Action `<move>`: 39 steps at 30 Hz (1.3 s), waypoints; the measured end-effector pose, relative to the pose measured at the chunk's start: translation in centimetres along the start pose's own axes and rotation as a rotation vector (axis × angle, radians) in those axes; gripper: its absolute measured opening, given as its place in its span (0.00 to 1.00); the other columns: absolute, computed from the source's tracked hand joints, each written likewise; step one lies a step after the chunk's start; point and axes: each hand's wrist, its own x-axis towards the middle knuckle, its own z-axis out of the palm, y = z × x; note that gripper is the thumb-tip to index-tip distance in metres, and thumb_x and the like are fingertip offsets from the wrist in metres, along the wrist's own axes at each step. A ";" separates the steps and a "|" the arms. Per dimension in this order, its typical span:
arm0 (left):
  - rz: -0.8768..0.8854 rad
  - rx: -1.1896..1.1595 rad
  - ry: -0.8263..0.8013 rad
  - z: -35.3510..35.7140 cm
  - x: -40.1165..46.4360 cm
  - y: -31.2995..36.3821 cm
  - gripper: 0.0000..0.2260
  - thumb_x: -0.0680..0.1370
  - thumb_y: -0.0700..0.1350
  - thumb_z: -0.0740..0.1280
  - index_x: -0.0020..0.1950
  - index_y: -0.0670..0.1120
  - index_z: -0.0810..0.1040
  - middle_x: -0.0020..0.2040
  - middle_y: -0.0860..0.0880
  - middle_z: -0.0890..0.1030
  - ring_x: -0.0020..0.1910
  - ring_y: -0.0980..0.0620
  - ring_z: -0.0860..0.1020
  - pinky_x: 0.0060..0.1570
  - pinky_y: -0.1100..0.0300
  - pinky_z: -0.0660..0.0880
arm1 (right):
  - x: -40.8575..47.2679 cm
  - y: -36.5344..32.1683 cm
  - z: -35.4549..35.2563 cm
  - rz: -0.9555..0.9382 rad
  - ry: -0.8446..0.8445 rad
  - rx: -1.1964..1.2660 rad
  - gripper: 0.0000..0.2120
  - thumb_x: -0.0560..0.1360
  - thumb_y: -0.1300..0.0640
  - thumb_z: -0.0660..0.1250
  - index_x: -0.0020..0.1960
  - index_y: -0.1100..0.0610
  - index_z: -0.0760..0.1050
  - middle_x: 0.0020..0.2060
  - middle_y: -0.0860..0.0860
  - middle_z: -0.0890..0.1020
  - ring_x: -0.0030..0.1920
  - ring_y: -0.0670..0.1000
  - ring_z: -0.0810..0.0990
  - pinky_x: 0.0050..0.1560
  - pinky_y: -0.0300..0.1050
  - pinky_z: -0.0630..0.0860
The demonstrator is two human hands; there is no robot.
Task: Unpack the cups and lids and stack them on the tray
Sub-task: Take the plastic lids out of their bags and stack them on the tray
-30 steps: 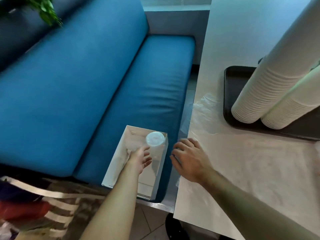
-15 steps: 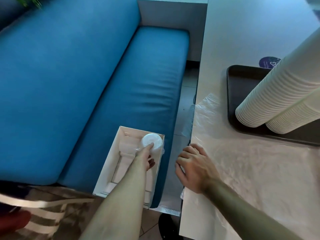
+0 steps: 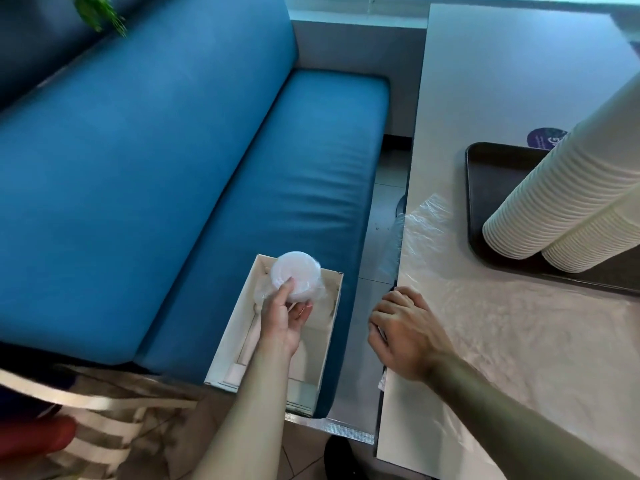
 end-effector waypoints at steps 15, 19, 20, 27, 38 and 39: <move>0.318 0.090 -0.318 7.0 -15.7 0.9 0.33 0.63 0.54 0.78 0.67 0.53 0.76 0.63 0.45 0.81 0.63 0.41 0.77 0.59 0.48 0.73 | -1.6 -3.1 -10.4 0.407 -0.213 1.181 0.23 0.72 0.33 0.67 0.60 0.45 0.77 0.50 0.39 0.82 0.52 0.42 0.81 0.49 0.36 0.75; 0.348 0.183 -0.443 10.1 -18.6 -1.1 0.24 0.64 0.52 0.78 0.59 0.56 0.79 0.59 0.45 0.83 0.59 0.44 0.80 0.58 0.48 0.73 | -2.8 -2.4 -12.4 0.462 0.094 1.424 0.26 0.69 0.41 0.74 0.60 0.55 0.77 0.47 0.46 0.85 0.49 0.44 0.84 0.46 0.35 0.77; 0.337 0.190 -0.465 10.7 -19.2 -1.6 0.26 0.63 0.52 0.78 0.60 0.53 0.79 0.57 0.46 0.84 0.57 0.46 0.81 0.55 0.52 0.74 | -3.1 -2.0 -12.9 0.501 0.164 1.468 0.29 0.66 0.40 0.76 0.61 0.56 0.77 0.49 0.48 0.85 0.51 0.47 0.84 0.47 0.38 0.78; 0.412 0.422 -0.480 14.5 -22.1 -4.0 0.22 0.69 0.59 0.78 0.56 0.52 0.76 0.49 0.47 0.83 0.46 0.50 0.82 0.44 0.57 0.77 | -6.6 3.3 -16.6 0.576 0.402 1.661 0.27 0.66 0.49 0.81 0.61 0.57 0.78 0.54 0.54 0.85 0.56 0.57 0.84 0.55 0.56 0.82; 0.765 0.868 -0.651 19.4 -26.0 -8.8 0.09 0.76 0.55 0.64 0.41 0.51 0.77 0.33 0.55 0.78 0.36 0.58 0.75 0.41 0.67 0.74 | -10.6 9.4 -19.2 0.643 0.631 1.996 0.37 0.60 0.50 0.84 0.62 0.60 0.73 0.59 0.59 0.82 0.59 0.58 0.83 0.50 0.49 0.83; 0.768 0.967 -0.689 19.7 -26.6 -9.7 0.09 0.76 0.56 0.63 0.41 0.54 0.77 0.34 0.57 0.78 0.36 0.59 0.76 0.41 0.69 0.74 | -10.7 9.7 -19.7 0.657 0.637 2.054 0.31 0.65 0.53 0.81 0.63 0.60 0.73 0.60 0.59 0.82 0.59 0.58 0.83 0.50 0.50 0.83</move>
